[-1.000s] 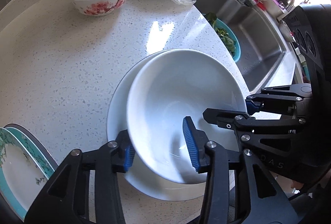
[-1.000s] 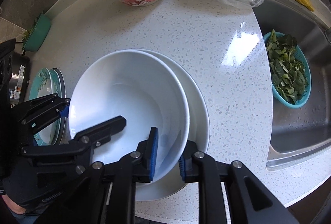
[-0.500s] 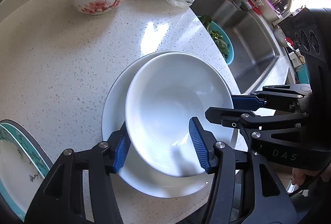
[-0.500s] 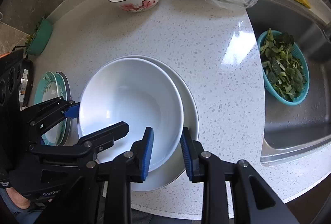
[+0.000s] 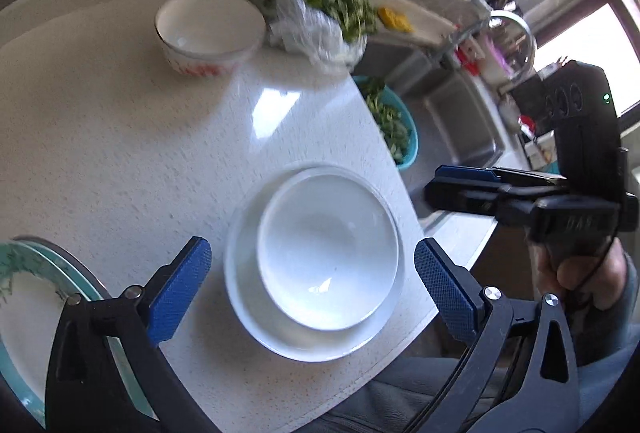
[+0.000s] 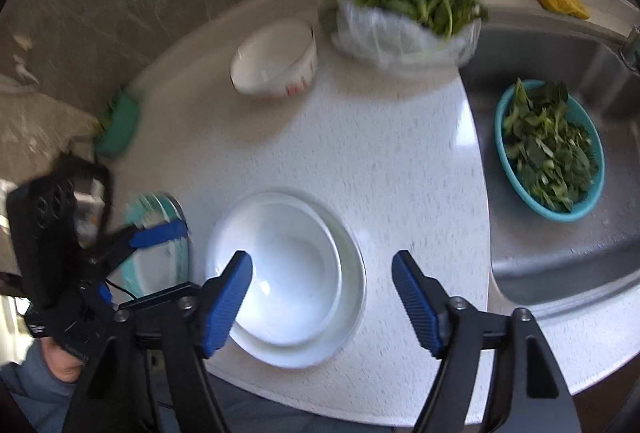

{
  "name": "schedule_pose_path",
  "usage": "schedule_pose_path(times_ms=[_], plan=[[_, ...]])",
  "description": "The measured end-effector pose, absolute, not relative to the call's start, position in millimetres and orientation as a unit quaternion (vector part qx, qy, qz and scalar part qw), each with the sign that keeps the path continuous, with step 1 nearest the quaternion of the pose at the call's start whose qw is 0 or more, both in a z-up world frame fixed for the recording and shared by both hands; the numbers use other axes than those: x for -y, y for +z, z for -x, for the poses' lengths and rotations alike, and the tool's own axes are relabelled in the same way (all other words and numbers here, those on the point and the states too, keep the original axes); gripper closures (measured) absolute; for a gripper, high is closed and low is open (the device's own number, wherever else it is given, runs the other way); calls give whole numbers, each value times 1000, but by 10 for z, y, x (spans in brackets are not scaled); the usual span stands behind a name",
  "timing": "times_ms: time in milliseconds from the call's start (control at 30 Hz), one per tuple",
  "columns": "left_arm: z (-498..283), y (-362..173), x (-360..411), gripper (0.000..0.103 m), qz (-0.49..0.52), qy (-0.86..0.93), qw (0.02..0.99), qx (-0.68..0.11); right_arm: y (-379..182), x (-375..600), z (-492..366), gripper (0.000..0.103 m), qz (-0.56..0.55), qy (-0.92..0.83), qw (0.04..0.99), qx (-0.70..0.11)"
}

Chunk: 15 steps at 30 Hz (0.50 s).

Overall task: Organize plates and bowls
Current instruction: 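Open both grippers and lift them away from the nested bowls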

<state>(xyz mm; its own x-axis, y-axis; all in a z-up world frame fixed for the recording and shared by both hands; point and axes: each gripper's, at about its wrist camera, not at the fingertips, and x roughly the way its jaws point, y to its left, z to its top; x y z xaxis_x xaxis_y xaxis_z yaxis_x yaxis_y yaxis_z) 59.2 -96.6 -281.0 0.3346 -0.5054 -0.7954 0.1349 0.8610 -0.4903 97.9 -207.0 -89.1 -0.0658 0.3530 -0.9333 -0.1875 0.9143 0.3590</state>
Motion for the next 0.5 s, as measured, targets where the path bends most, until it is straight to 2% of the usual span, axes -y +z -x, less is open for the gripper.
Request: schedule_pose_path(times_ms=[67, 133, 267, 400, 500], plan=[[-678, -2636, 805, 0, 166, -192, 816, -519, -779, 2160, -1170, 17, -116, 220, 695, -675], [-811, -2477, 634, 0, 163, -182, 830, -502, -754, 2205, -1354, 17, -146, 229, 701, -659], [-1251, -2253, 274, 0, 155, -157, 838, -498, -840, 2112, -1750, 17, -157, 236, 710, -645], [-1789, -2276, -58, 0, 151, -133, 838, -508, -1108, 1937, -2090, 22, -183, 243, 694, -653], [-2197, -2504, -179, 1, 144, -127, 822, -536, -1372, 1800, -2272, 27, -204, 242, 673, -669]])
